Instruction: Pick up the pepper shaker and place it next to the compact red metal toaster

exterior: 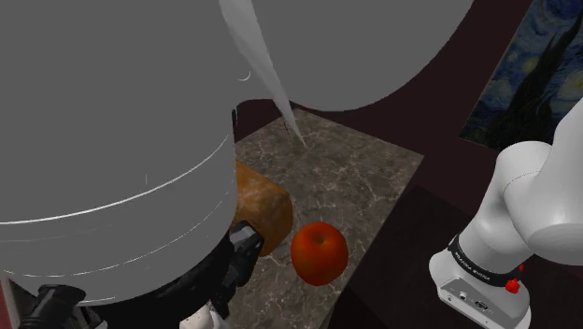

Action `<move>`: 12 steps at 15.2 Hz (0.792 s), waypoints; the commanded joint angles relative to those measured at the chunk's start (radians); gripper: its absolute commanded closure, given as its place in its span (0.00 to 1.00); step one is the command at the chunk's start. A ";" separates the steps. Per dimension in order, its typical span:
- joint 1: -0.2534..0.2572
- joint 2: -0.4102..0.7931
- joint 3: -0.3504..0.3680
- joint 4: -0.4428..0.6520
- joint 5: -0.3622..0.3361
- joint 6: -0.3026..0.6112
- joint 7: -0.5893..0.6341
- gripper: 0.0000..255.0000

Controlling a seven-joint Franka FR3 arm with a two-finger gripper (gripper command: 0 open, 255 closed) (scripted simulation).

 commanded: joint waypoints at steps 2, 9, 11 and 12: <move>0.001 0.002 0.001 -0.038 -0.002 0.040 0.001 1.00; 0.003 0.018 0.005 -0.119 -0.014 0.133 0.011 1.00; 0.004 0.025 0.006 -0.140 -0.020 0.159 0.015 1.00; 0.004 0.029 0.007 -0.150 -0.023 0.172 0.018 1.00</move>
